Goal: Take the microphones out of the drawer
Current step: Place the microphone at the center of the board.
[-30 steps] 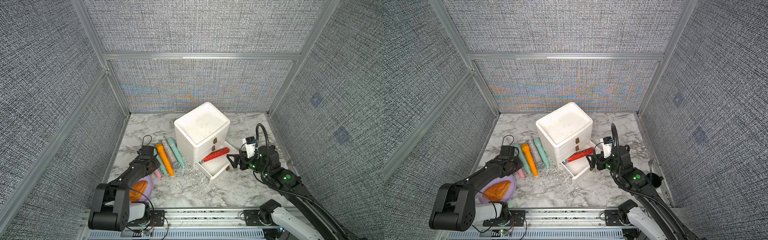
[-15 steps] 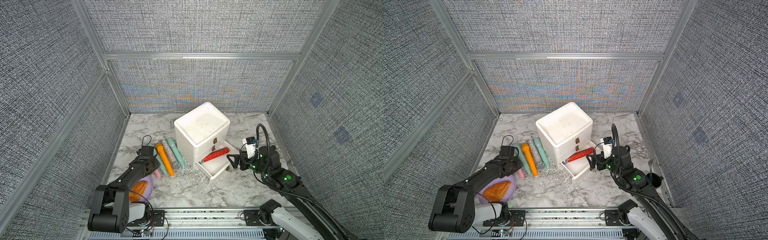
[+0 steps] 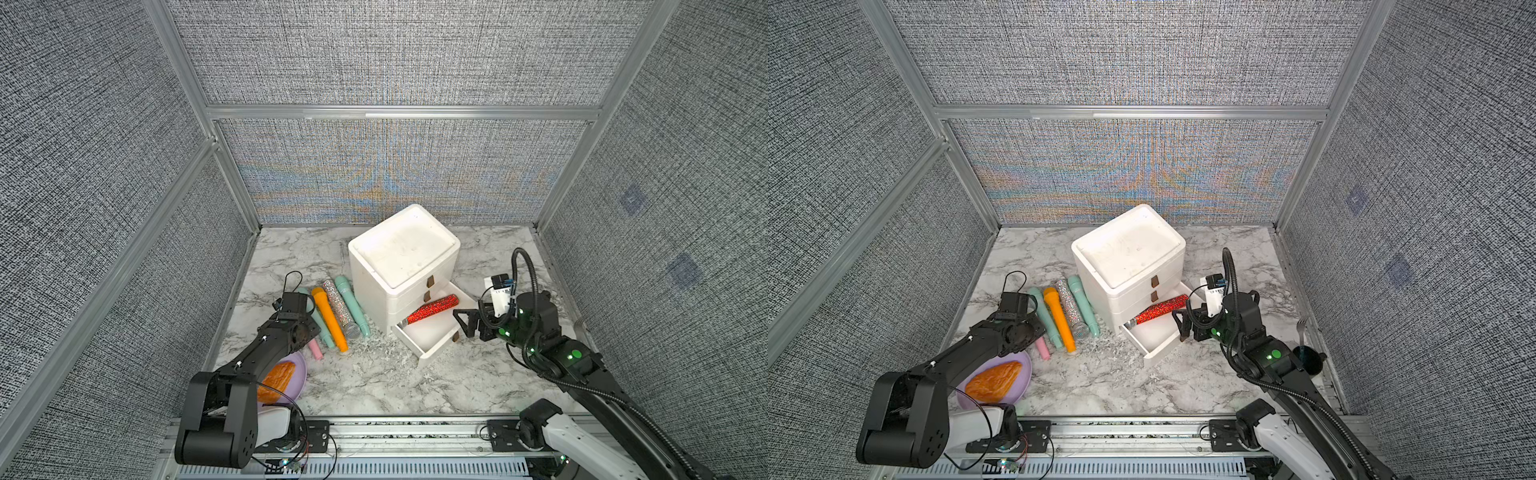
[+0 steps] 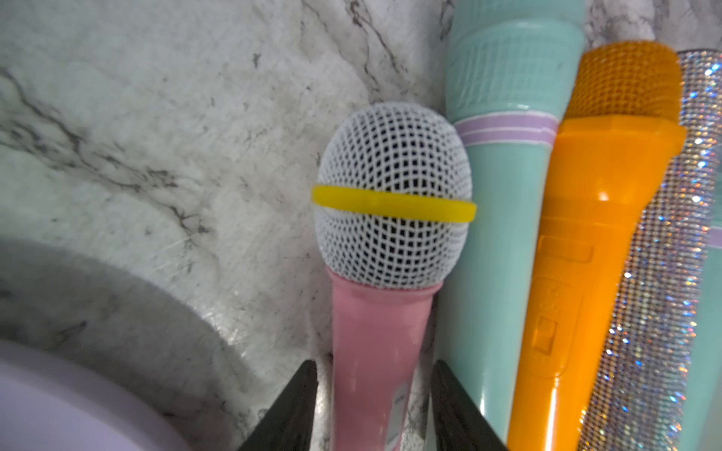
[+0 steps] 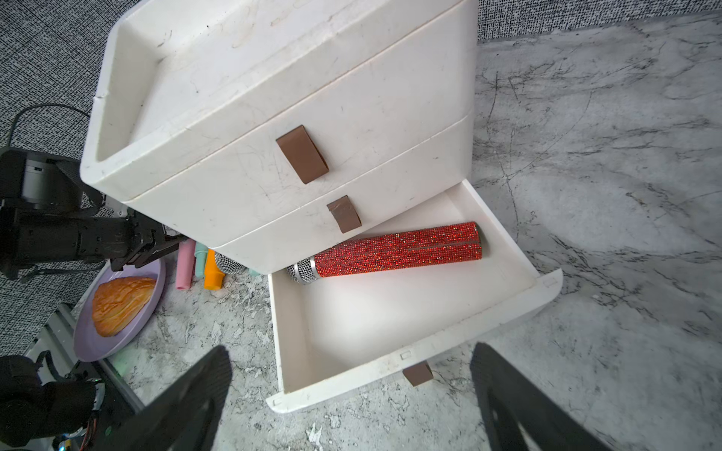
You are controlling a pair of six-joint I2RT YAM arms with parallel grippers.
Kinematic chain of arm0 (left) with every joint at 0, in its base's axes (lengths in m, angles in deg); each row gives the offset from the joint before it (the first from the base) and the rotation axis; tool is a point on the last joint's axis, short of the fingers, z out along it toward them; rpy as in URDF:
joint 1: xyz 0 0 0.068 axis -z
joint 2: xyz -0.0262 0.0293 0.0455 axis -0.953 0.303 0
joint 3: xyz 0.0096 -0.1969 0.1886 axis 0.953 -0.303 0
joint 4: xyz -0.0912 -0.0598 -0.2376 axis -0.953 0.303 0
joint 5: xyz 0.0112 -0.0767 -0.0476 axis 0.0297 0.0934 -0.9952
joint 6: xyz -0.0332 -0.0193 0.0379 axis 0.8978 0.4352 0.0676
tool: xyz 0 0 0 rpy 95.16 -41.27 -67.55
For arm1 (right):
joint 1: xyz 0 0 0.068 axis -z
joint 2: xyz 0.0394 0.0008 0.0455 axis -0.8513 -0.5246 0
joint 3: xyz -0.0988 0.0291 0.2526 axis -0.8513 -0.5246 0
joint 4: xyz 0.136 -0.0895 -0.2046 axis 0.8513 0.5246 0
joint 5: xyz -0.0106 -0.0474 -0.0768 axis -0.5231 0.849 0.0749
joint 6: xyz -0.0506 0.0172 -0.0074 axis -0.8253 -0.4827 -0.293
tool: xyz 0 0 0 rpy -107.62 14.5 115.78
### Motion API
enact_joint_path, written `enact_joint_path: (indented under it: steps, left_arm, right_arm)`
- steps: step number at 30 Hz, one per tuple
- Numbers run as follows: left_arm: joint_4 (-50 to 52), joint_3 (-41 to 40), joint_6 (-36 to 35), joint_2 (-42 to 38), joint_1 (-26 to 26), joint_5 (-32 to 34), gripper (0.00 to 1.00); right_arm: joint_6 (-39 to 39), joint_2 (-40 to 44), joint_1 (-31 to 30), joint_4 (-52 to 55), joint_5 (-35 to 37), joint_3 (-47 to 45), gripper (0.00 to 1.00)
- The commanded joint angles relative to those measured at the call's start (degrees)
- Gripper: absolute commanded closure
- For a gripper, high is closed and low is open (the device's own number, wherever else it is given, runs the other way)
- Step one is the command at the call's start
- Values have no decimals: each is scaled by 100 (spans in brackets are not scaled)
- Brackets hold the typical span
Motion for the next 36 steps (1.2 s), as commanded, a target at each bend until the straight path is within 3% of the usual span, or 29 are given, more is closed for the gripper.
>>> enact_joint_path:
  steps: [1, 8, 11, 18, 19, 26, 36]
  left_arm:
    - [-29, -13, 14, -70, 0, -34, 50]
    - [353, 139, -33, -486, 5, 24, 49]
    - [594, 256, -95, -716, 5, 43, 35]
    - [1087, 571, -283, -1193, 6, -11, 14]
    - [1150, 607, -308, -1253, 0, -9, 1]
    - [1431, 956, -642, -1431, 1, -253, 0]
    - [1473, 1274, -1338, -1433, 19, -1322, 0]
  right_arm:
    - [23, -27, -3, -183, 32, 39, 2]
    - [33, -74, -23, -194, 27, 62, 2]
    - [46, -87, -36, -209, 24, 65, 2]
    - [69, -117, -75, -221, 32, 77, 2]
    - [68, -117, -74, -212, 32, 77, 2]
    - [86, -147, -91, -168, 66, 86, 2]
    - [71, -212, -116, -221, 71, 145, 2]
